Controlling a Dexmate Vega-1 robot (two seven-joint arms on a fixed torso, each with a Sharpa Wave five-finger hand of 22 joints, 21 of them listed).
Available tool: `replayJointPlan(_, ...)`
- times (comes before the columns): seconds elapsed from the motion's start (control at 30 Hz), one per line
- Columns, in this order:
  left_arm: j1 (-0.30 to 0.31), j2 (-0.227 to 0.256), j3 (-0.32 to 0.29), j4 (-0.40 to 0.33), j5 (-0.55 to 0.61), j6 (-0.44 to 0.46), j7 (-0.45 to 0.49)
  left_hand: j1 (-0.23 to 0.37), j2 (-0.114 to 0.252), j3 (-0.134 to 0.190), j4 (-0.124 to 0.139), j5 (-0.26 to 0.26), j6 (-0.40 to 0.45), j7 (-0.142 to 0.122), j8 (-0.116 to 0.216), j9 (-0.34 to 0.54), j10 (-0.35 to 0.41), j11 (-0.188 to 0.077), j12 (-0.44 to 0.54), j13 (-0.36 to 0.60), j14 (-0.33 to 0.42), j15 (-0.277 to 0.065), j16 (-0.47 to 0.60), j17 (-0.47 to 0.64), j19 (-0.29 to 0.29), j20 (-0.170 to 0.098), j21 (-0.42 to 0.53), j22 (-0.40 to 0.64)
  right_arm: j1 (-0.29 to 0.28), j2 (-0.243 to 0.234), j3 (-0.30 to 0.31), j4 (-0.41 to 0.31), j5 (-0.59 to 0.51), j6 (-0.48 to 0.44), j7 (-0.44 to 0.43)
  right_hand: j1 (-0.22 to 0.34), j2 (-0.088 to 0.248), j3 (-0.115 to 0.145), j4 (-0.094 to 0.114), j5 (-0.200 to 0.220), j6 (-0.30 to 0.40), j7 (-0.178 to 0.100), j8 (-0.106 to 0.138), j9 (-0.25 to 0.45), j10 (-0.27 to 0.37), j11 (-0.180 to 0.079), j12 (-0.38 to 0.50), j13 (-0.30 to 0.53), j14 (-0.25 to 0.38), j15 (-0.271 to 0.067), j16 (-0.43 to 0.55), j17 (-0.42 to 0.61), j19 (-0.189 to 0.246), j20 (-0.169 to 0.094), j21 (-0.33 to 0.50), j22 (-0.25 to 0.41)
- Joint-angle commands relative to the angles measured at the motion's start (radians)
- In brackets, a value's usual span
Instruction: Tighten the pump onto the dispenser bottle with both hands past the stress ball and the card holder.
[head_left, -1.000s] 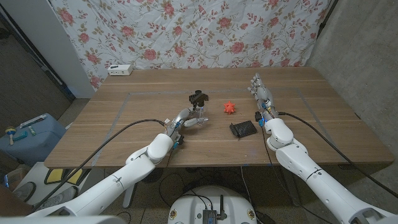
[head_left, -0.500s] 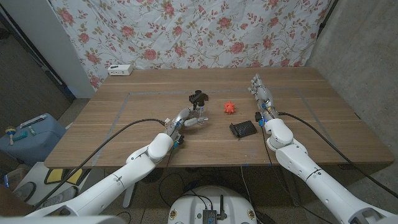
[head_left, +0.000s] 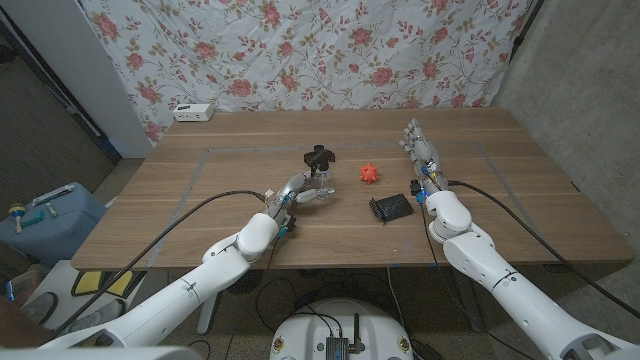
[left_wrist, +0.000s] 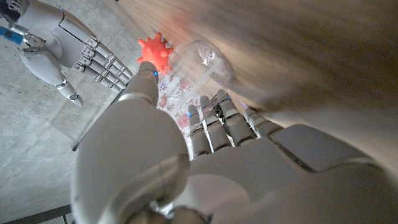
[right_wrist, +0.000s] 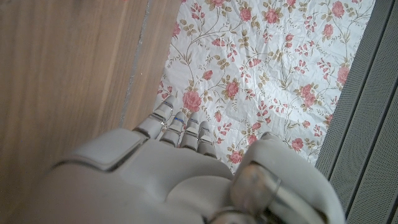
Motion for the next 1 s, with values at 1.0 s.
replayJointPlan(1.0, 0.001, 0.03, -0.021, -0.008, -0.059, -0.005, -0.047, -0.049, -0.084, -0.073, 0.016, 0.042, -0.19, 0.058, -0.008, 0.0, -0.19, 0.033, -0.002, -0.001, -0.193, -0.025, -0.004, 0.006, -0.026, 0.053, -0.001, 0.003, -0.006, 0.01, -0.008, 0.002, -0.019, -0.011, -0.028, -0.007, 0.0, 0.011, -0.006, 0.006, 0.001, -0.012, 0.003, 0.001, 0.011, -0.001, 0.005, 0.002, -0.006, -0.02, -0.004, 0.002, -0.001, -0.062, 0.007, 0.002)
